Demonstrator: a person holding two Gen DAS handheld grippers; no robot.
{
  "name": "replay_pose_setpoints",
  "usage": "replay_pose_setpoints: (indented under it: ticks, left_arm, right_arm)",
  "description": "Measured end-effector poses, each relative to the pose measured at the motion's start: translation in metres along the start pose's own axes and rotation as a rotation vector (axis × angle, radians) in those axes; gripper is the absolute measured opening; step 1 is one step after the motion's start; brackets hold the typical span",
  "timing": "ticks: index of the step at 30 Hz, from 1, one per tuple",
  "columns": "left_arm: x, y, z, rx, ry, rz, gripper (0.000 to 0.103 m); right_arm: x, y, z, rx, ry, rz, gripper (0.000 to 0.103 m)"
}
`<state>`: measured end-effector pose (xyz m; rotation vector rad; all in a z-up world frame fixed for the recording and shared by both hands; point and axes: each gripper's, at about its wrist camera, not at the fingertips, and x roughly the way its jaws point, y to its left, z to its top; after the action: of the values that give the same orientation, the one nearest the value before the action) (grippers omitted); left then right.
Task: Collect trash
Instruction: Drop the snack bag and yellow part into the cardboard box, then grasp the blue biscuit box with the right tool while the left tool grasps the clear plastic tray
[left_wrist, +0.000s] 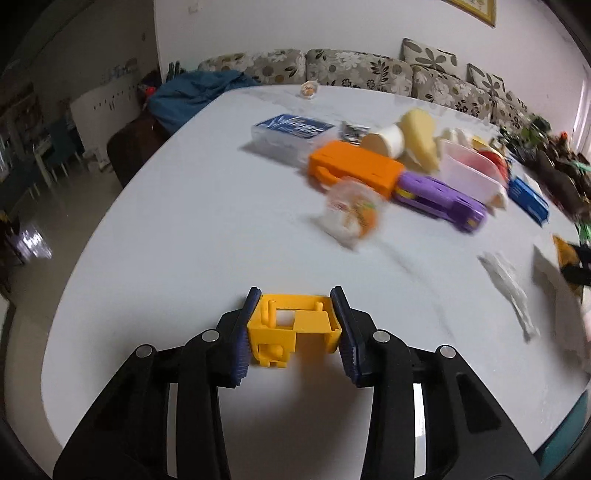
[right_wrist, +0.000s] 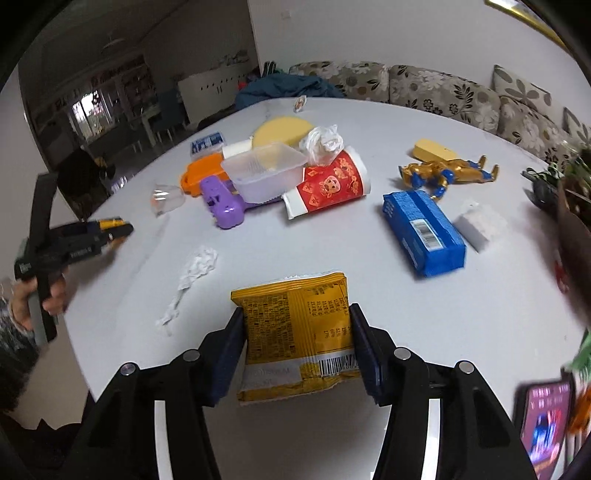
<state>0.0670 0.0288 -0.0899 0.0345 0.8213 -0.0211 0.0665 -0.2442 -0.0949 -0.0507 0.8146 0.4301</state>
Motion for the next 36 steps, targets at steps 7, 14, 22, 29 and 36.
replay_pose_setpoints:
  ticks: [7, 14, 22, 29, 36]
  left_arm:
    - [-0.088, -0.071, -0.048, 0.101, -0.066, -0.102, 0.038]
    - [-0.125, -0.129, -0.137, 0.268, 0.080, -0.242, 0.038]
    - [-0.025, -0.146, -0.203, 0.341, 0.348, -0.240, 0.081]
    - [-0.043, -0.133, -0.181, 0.308, 0.277, -0.263, 0.084]
    - [-0.056, -0.137, -0.152, 0.253, 0.246, -0.295, 0.085]
  right_arm:
    - [-0.074, 0.053, -0.041, -0.042, -0.040, 0.187, 0.055]
    - [-0.087, 0.112, -0.129, -0.082, 0.146, 0.395, 0.055]
    - [-0.009, 0.103, -0.176, -0.035, 0.349, 0.294, 0.067]
    - [-0.082, 0.063, -0.084, -0.042, 0.038, 0.249, 0.076]
    - [-0.021, -0.036, 0.031, -0.044, -0.018, -0.188, 0.076]
